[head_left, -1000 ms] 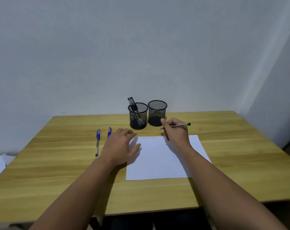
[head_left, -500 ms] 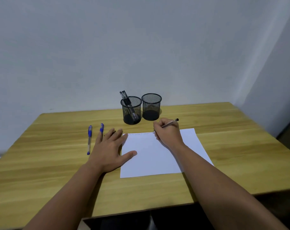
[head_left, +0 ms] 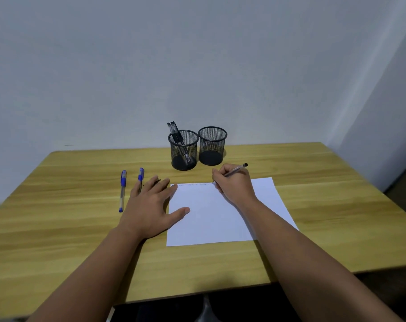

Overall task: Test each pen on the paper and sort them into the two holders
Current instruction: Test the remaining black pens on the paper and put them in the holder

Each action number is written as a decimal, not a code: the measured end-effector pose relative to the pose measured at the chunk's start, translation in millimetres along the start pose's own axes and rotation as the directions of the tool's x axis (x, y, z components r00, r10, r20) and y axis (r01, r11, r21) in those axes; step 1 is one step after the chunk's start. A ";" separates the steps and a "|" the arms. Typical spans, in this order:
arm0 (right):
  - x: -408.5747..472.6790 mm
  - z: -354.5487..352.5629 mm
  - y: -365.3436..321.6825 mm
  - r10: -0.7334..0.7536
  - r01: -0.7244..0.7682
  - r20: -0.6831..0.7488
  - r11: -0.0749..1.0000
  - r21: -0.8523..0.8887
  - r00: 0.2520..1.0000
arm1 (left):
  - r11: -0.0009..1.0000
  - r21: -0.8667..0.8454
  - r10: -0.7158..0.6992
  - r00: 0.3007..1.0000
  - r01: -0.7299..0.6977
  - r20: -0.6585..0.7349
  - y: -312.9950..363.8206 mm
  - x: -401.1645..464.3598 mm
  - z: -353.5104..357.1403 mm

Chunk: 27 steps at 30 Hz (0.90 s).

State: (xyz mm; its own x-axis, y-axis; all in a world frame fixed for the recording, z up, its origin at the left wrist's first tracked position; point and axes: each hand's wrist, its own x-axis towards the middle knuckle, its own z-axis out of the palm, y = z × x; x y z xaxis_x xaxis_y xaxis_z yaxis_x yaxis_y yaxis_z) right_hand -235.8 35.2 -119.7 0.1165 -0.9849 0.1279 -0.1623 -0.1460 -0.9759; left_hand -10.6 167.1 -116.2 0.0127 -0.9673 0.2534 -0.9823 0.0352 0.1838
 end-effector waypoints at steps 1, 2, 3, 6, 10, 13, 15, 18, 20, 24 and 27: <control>-0.3 0.3 -0.7 0.006 -0.006 0.001 1.000 0.005 1.000 | 1.000 -0.004 0.000 1.000 0.000 -0.002 0.3 0.2 -0.3; -0.6 0.5 -1.3 0.012 -0.012 0.003 1.000 0.006 1.000 | 1.000 -0.005 -0.001 1.000 0.001 -0.001 0.8 0.2 -0.9; -0.7 0.3 -1.7 0.015 -0.015 0.002 1.000 0.003 1.000 | 1.000 -0.001 -0.003 1.000 0.003 0.003 1.1 0.2 -1.5; -0.4 -1.1 -1.7 0.024 -0.024 -0.008 1.000 0.009 1.000 | 1.000 0.012 -0.008 1.000 0.007 0.007 2.0 0.2 -1.9; -0.5 0.0 0.1 0.000 0.000 0.006 1.000 -0.014 1.000 | 1.000 0.010 -0.008 1.000 0.008 0.005 1.6 0.0 -2.2; -1.0 -0.6 -0.9 -0.012 0.012 -0.012 1.000 -0.029 1.000 | 1.000 0.003 -0.007 1.000 0.007 -0.008 1.7 0.1 -1.5; -1.6 -0.6 -1.5 -0.011 0.011 -0.013 1.000 -0.022 1.000 | 1.000 0.006 -0.006 1.000 0.006 -0.011 1.8 0.0 -1.4; -1.1 -1.7 -0.3 -0.020 0.019 -0.021 0.998 -0.054 1.000 | 1.000 0.006 -0.011 1.000 0.011 -0.005 2.6 0.0 -1.7; -1.8 -1.9 -1.3 -0.014 0.013 -0.029 0.999 -0.044 0.999 | 1.000 0.012 -0.010 1.000 0.010 0.001 2.9 -0.1 -2.1; -0.6 -1.0 -0.7 -0.017 0.015 -0.036 0.998 -0.069 0.999 | 1.000 0.008 -0.014 1.000 0.014 0.006 2.9 -0.1 -2.5; -0.3 -0.1 -1.0 -0.019 0.013 -0.054 0.994 -0.107 0.998 | 1.000 0.011 -0.011 1.000 0.011 0.009 2.2 -0.9 -2.3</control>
State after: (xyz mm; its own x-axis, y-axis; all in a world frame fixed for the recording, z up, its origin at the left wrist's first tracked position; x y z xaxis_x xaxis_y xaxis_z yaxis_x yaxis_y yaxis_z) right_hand -235.8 35.7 -118.7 0.0661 -0.9856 0.1556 -0.2651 -0.1677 -0.9495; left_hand -12.3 168.6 -113.9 0.0221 -0.9697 0.2432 -0.9841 0.0217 0.1760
